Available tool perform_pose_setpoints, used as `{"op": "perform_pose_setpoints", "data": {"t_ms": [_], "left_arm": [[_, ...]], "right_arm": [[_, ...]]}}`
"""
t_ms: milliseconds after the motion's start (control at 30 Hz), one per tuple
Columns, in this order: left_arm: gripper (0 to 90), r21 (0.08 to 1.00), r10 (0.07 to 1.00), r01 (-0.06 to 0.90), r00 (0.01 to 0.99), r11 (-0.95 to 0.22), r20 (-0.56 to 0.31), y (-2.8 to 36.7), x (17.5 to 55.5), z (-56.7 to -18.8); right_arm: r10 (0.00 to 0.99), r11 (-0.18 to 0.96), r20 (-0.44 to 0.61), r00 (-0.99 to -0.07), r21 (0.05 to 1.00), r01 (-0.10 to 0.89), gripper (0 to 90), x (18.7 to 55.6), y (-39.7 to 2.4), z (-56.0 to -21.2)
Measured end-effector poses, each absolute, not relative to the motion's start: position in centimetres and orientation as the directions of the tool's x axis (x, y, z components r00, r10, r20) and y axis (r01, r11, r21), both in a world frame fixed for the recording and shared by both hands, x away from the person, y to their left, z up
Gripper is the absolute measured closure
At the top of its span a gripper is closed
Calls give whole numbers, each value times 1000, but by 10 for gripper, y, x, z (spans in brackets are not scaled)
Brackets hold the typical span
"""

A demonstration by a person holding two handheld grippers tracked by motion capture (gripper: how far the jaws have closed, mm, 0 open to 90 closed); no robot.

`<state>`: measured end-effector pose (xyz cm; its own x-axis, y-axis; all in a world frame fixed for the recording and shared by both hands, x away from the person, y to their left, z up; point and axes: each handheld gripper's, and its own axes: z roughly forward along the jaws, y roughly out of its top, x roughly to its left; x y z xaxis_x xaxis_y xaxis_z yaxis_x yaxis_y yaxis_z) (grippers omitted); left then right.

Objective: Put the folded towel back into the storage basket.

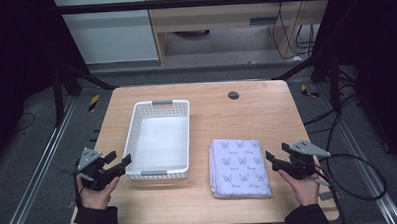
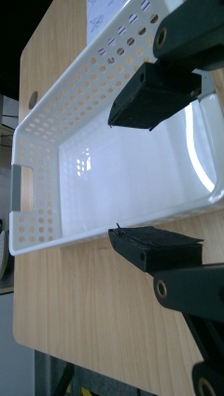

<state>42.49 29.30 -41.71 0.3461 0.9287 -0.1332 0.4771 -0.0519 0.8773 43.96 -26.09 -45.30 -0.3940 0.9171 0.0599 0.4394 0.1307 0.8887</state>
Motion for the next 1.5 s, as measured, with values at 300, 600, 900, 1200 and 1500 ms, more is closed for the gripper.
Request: {"op": "perform_pose_setpoints", "data": {"t_ms": [300,600,900,1200,1500], "left_arm": [[368,879,917,470,382,-84,-116,277,423,-414],[364,887,903,444,421,-126,-83,258,425,-409],[361,896,890,422,451,-141,-72,241,427,-399],[360,901,870,399,489,-168,-55,219,430,-390],[364,901,848,386,529,-199,-39,193,431,-386]], "right_arm": [[908,123,62,-414,906,406,284,439,-262,-440],[906,106,65,-418,922,372,287,440,-269,-422],[902,127,43,-430,924,359,293,443,-266,-403],[896,129,40,-442,929,347,293,442,-261,-390],[892,136,40,-450,926,352,309,445,-257,-381]]}}
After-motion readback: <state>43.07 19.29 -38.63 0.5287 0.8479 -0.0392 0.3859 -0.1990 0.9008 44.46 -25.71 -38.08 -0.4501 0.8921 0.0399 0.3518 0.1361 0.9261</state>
